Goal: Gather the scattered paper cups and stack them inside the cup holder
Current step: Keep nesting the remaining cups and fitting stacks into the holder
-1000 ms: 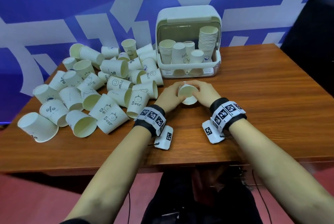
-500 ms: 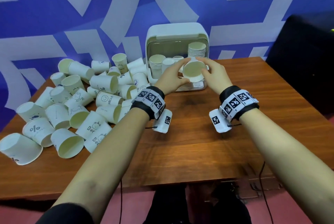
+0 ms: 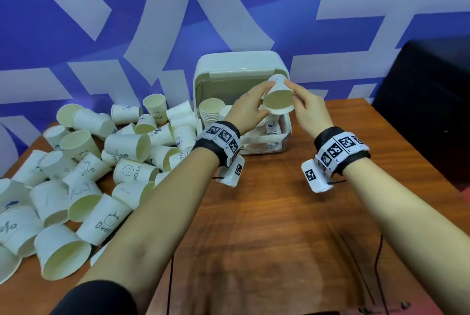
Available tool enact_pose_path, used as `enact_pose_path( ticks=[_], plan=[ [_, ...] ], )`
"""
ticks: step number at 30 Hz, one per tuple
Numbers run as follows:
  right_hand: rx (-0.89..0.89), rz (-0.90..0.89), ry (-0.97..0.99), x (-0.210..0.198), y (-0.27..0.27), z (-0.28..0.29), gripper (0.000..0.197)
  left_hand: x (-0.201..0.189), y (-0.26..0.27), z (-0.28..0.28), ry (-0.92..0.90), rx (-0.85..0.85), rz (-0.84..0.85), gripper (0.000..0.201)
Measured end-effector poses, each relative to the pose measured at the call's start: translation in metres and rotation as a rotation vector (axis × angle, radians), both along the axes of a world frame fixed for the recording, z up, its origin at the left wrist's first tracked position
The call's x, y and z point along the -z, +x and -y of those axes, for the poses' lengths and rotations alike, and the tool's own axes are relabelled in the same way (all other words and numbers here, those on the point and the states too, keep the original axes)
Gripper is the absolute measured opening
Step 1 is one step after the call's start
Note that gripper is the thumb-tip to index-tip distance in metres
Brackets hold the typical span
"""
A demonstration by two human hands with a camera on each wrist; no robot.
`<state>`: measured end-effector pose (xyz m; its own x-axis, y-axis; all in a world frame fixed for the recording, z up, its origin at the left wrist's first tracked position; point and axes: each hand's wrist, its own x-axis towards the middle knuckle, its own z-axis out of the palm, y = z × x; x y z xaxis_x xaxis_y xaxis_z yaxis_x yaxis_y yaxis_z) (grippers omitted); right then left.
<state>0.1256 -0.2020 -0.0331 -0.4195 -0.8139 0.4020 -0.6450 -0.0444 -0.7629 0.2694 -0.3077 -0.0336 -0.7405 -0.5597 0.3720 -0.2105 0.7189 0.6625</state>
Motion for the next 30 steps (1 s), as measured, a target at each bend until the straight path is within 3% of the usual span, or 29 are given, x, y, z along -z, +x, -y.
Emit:
enact_pose_path(
  ticks=[14, 22, 30],
  plan=[
    [-0.046, -0.115, -0.074, 0.015, -0.012, 0.016, 0.044, 0.022, -0.012, 0.022, -0.046, -0.016, -0.029, 0.062],
    [0.049, -0.17, 0.076, 0.009, -0.011, 0.013, 0.047, 0.023, -0.008, 0.031, -0.045, -0.027, 0.088, 0.065],
    [0.064, 0.113, 0.078, -0.014, -0.016, 0.022, 0.048, 0.011, -0.011, 0.05, -0.064, 0.055, 0.232, 0.083]
  ],
)
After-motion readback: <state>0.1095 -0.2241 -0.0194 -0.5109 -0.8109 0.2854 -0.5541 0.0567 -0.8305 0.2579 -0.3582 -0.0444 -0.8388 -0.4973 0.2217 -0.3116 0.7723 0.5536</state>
